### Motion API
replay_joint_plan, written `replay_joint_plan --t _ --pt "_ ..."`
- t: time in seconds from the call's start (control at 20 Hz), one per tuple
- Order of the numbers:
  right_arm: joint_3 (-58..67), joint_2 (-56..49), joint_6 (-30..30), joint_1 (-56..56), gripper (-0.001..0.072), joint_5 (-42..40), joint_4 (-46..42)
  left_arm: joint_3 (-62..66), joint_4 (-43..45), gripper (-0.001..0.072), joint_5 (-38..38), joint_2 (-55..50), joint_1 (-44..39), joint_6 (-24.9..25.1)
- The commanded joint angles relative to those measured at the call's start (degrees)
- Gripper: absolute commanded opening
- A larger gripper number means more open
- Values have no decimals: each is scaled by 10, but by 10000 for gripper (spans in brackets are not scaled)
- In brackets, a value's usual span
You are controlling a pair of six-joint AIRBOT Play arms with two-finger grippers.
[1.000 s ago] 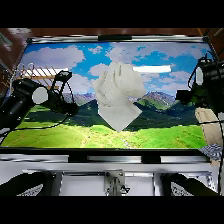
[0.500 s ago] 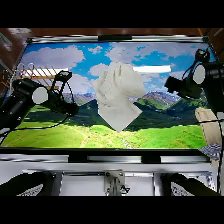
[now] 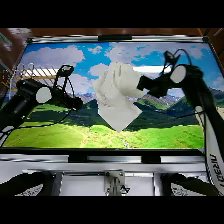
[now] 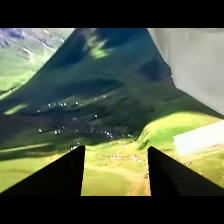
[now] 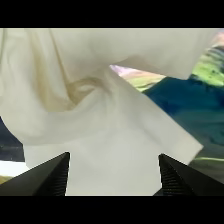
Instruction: Fold the shirts.
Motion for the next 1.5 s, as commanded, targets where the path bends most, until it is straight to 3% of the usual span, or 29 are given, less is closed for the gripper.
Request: replay_joint_plan --t 0.0,0.25,0.6,0.65,0.7,0.75,0.85,1.1,1.2,1.45 --pt "0 -50 -32 58 662 -62 17 0 34 461 50 -23 7 -11" --pt "0 -131 -5 120 664 -196 88 -1 33 462 49 -45 29 -33" --pt "0 -193 49 126 663 -257 127 0 6 462 54 -33 36 -49" --pt "0 -198 64 126 591 -270 134 0 -3 462 58 -33 36 -49" --pt "0 -199 75 125 246 -273 134 0 -8 461 64 -33 36 -49" --pt "0 -198 75 123 94 -268 131 0 -9 462 66 -33 36 -49" --pt "0 -184 52 111 90 -198 91 5 -8 462 66 -30 37 -49" --pt "0 -95 15 83 89 115 -239 28 -31 470 87 -30 36 -49" --pt "0 -66 -57 71 89 189 -279 28 -67 552 111 -35 35 -39" --pt "0 -31 -122 58 89 293 -344 28 -181 554 146 -71 26 36"
